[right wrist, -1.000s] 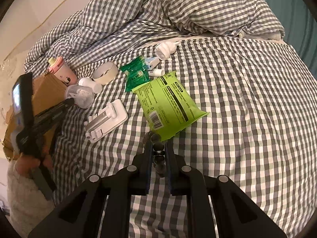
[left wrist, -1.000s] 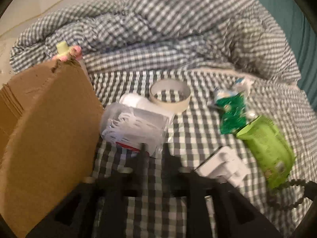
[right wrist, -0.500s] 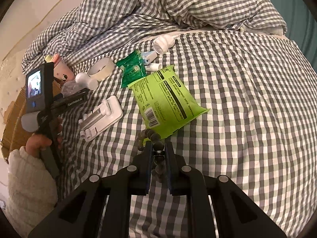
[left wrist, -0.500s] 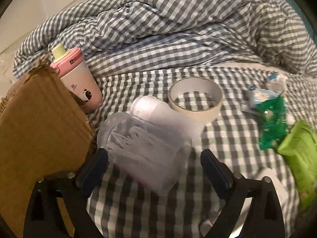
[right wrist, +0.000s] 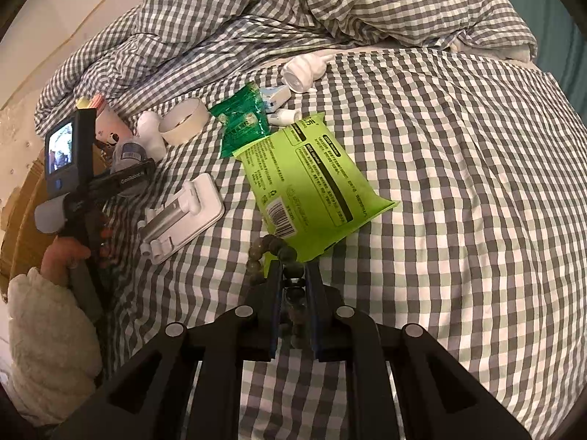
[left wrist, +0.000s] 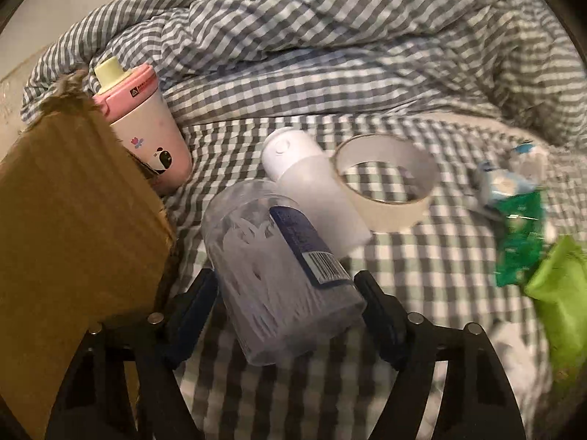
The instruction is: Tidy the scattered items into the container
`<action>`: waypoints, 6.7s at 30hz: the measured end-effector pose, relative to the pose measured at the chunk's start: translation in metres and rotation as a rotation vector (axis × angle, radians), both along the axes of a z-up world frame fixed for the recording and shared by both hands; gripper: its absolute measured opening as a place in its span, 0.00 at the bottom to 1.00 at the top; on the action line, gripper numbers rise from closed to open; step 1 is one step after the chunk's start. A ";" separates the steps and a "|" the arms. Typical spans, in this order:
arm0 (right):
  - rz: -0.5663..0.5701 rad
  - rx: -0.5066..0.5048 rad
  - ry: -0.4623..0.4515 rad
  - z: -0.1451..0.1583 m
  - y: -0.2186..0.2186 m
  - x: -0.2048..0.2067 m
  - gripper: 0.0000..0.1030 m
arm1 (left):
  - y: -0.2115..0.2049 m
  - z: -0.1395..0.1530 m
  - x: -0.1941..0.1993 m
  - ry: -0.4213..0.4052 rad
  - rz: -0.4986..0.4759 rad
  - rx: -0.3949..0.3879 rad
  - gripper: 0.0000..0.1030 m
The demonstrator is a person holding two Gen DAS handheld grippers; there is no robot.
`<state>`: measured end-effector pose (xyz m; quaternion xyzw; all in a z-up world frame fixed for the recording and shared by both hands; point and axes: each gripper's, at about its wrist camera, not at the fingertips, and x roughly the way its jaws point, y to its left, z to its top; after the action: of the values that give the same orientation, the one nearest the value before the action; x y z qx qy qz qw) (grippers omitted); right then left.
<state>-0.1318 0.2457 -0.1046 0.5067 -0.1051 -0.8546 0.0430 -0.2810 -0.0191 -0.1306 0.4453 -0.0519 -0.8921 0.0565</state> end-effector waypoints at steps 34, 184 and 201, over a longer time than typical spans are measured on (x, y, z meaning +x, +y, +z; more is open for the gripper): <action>0.367 -0.023 0.298 0.164 -0.212 0.067 0.12 | -0.121 0.203 0.194 0.278 0.025 0.189 0.63; -0.020 0.067 -0.031 -0.007 0.005 -0.012 0.71 | 0.093 -0.015 0.106 -0.151 -0.402 0.255 0.64; -0.037 0.069 0.066 0.040 -0.006 0.011 0.69 | 0.057 0.064 0.138 0.008 -0.389 0.310 0.63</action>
<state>-0.1206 0.2397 -0.0643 0.4774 -0.0836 -0.8746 0.0134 -0.1431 0.0380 -0.0668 0.4267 0.0013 -0.8852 -0.1852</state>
